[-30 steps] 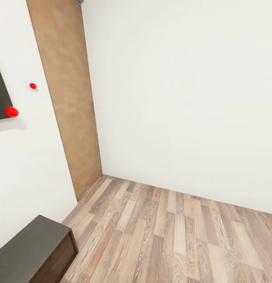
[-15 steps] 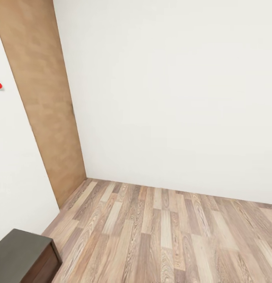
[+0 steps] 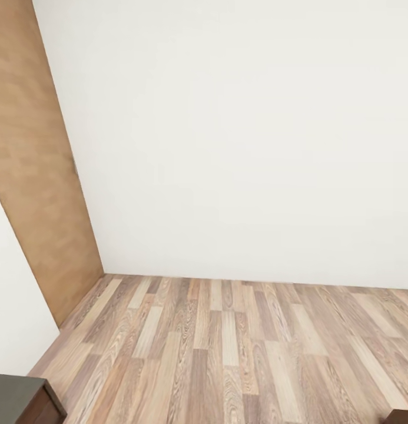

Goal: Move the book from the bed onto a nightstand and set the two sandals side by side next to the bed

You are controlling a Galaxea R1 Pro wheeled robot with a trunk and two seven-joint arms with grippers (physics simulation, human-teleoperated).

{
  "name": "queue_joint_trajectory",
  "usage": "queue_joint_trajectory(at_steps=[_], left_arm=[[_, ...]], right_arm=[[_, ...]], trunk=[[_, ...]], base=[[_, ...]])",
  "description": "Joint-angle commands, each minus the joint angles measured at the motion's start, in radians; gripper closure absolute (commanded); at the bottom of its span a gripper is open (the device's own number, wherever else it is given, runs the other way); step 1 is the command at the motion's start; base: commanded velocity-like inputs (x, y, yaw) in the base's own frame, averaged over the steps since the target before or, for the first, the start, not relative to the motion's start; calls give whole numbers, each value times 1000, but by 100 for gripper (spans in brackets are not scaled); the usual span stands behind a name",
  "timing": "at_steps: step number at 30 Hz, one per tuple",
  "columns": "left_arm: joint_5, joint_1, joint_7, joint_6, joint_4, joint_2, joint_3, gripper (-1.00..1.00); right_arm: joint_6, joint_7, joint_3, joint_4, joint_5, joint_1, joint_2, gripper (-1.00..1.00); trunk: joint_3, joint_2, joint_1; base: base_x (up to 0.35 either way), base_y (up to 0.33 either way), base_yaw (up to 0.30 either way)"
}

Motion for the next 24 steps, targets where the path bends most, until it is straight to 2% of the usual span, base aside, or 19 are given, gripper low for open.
queue_joint_trajectory(at_steps=[1,24], left_arm=[[1,0,-3,6,-3,1,1,-100],[2,0,-3,6,-3,0,3,-100]], right_arm=[[-1,1,-2,0,-1,0,0,-100],[-1,1,-2,0,-2,0,0,-100]], trunk=[[-1,0,0],[-1,0,0]], base=[[0,57,-282],[0,92,-282]])
